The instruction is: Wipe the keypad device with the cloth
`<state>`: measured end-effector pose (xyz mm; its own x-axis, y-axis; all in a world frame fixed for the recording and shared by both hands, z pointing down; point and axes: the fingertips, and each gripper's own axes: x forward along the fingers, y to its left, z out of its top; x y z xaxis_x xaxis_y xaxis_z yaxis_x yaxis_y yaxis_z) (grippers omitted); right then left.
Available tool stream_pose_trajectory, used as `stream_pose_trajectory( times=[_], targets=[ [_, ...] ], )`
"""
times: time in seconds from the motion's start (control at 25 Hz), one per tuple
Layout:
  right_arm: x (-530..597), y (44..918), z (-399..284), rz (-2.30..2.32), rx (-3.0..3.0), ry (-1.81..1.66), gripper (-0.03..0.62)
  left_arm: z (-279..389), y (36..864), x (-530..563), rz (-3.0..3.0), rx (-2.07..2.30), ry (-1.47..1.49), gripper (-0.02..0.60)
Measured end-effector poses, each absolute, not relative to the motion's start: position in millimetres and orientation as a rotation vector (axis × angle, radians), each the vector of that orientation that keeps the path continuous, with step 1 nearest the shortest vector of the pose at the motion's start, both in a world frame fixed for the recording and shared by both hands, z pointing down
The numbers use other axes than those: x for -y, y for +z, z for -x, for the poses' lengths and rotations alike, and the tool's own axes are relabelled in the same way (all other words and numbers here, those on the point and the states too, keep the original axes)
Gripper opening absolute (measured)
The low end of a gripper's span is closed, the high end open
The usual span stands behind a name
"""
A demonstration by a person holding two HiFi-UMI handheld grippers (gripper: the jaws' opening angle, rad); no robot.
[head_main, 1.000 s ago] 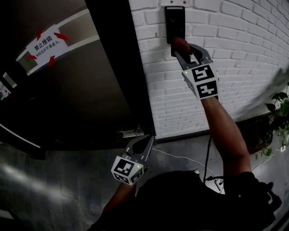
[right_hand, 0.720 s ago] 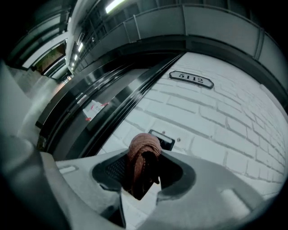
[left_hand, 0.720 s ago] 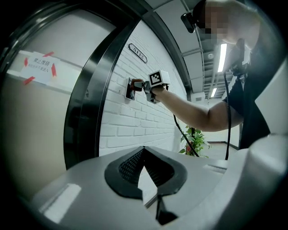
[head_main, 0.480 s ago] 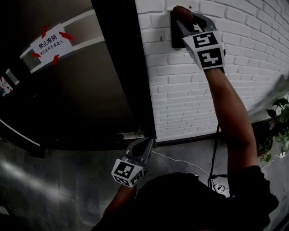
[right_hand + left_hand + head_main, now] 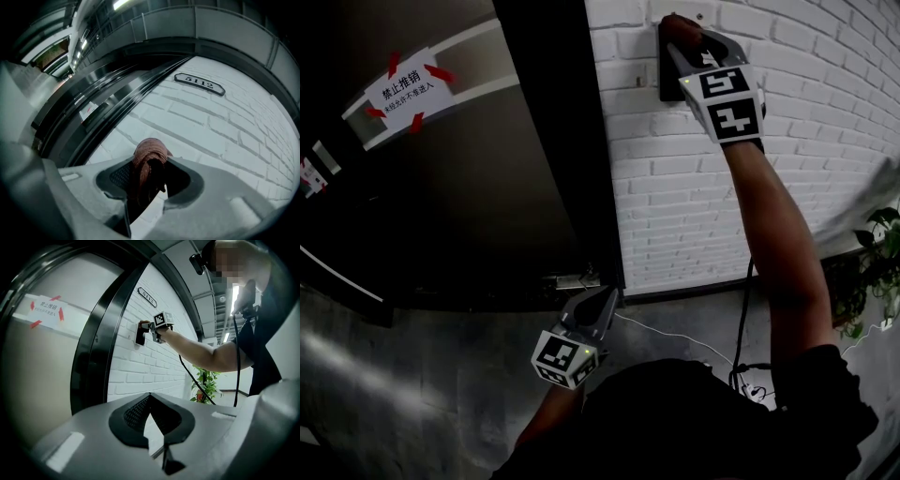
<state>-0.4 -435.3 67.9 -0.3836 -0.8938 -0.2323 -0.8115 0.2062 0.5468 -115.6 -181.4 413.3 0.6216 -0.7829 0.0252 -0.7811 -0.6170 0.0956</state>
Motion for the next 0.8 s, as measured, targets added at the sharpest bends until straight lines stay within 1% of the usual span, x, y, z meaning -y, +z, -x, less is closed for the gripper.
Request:
stream_pose_trajectory(
  times=[0.8],
  targets=[
    [436, 137, -4, -1.628, 2.331, -0.799, 0.147, 117, 419, 179, -2.745, 1.300, -0.003, 0.015]
  ],
)
